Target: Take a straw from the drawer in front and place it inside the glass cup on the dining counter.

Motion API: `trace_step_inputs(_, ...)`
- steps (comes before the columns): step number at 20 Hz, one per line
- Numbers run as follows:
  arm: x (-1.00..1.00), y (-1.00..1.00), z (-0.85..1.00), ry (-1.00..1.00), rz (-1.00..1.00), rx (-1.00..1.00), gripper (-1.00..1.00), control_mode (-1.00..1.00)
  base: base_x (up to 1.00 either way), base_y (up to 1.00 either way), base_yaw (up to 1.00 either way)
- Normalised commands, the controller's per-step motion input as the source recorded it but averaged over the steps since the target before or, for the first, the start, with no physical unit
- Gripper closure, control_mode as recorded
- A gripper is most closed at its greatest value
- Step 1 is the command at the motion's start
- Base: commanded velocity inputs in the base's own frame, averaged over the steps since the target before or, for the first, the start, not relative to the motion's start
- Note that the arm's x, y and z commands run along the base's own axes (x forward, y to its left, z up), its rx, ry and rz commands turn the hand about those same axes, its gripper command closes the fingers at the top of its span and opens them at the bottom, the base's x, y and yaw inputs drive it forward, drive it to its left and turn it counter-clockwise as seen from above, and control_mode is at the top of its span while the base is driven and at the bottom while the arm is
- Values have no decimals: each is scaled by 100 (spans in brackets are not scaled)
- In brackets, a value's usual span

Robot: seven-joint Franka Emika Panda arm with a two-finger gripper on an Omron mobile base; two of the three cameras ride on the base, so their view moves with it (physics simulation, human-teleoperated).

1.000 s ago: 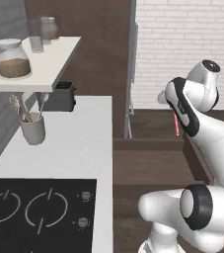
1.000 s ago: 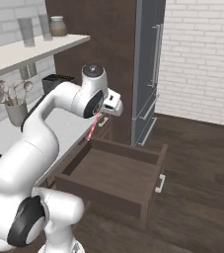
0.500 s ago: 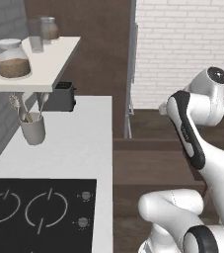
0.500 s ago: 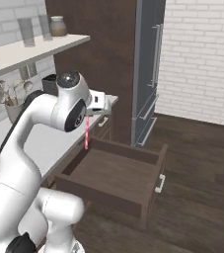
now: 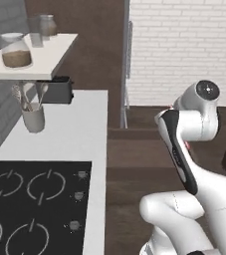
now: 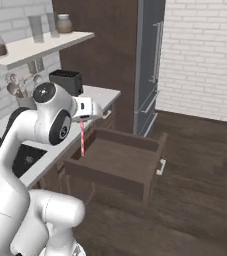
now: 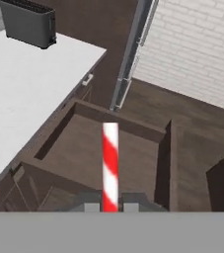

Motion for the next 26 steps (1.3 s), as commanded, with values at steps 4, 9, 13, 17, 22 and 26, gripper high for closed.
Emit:
trace_step_inputs(4, 0, 0, 0, 0, 0, 0, 100, 100, -75, -87, -9)
trace_step_inputs(9, 0, 0, 0, 0, 0, 0, 100, 100, -8, -100, -8)
trace_step_inputs(13, 0, 0, 0, 0, 0, 0, 100, 100, 20, -100, -7)
trace_step_inputs(17, 0, 0, 0, 0, 0, 0, 100, 100, 60, -98, -8)
trace_step_inputs(22, 0, 0, 0, 0, 0, 0, 100, 100, 94, -56, -10)
trace_step_inputs(26, 0, 0, 0, 0, 0, 0, 100, 100, 100, -13, -11)
